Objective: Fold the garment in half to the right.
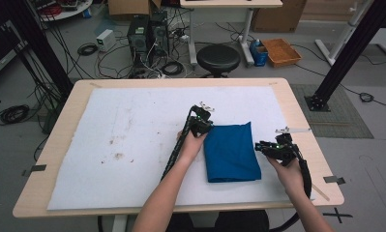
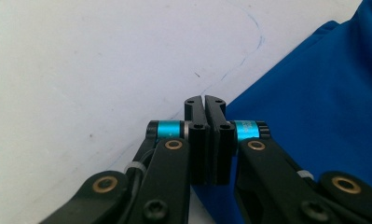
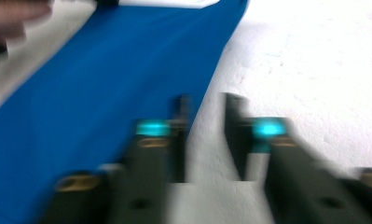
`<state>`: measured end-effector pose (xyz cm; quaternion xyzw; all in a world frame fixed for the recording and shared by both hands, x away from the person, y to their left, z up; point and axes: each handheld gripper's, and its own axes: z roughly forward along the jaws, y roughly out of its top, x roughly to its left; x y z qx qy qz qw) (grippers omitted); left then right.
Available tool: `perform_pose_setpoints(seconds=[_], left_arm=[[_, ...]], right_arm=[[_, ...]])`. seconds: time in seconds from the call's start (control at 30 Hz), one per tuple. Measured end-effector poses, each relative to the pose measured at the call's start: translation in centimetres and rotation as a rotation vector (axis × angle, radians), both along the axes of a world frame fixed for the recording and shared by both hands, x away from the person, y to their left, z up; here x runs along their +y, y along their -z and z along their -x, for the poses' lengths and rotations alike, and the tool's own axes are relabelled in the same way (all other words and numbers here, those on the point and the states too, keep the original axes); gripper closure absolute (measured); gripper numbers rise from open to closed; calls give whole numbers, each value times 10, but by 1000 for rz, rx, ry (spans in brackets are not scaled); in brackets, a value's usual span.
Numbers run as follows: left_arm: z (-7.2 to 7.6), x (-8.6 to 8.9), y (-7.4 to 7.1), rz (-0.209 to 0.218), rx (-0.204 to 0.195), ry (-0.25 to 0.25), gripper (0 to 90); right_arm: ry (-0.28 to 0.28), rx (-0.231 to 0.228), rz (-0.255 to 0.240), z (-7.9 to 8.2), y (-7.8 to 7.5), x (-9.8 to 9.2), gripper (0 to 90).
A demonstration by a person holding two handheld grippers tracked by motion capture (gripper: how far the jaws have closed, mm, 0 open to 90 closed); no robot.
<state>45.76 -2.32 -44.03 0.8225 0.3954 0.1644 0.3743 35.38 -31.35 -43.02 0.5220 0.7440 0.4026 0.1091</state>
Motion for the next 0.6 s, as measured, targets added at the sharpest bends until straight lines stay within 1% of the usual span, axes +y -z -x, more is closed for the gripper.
perform_pose_setpoints(seconds=[0.03,0.07,0.1,0.17,0.2,0.23,0.27,0.4,0.47,0.53,0.57,0.6], left_arm=[[0,0,0,4,4,1,876],[0,0,0,6,4,1,875],[0,0,0,6,3,2,875],[1,1,-1,-2,2,4,876],[1,1,0,0,0,2,876],[1,1,0,2,0,0,877],[1,2,0,-4,-1,-1,878],[1,3,1,-1,-2,-3,879],[2,4,0,4,-3,-6,879],[2,5,1,15,-2,-10,879],[2,5,1,16,1,-5,878],[2,5,2,10,1,-3,878]], right_arm=[[-4,19,-21,-2,2,1,635],[-5,36,-20,-3,4,3,639],[-8,46,-12,-5,7,5,667],[-39,65,-15,-6,12,9,840],[-47,63,-2,-6,12,10,900],[-51,57,16,-5,11,11,900],[-46,57,18,-4,10,10,900],[-32,48,33,-1,7,5,900],[-21,45,29,1,6,0,900],[-13,37,17,1,4,-4,900],[-15,31,-8,1,4,-5,900],[-22,19,-41,0,3,-6,804]])
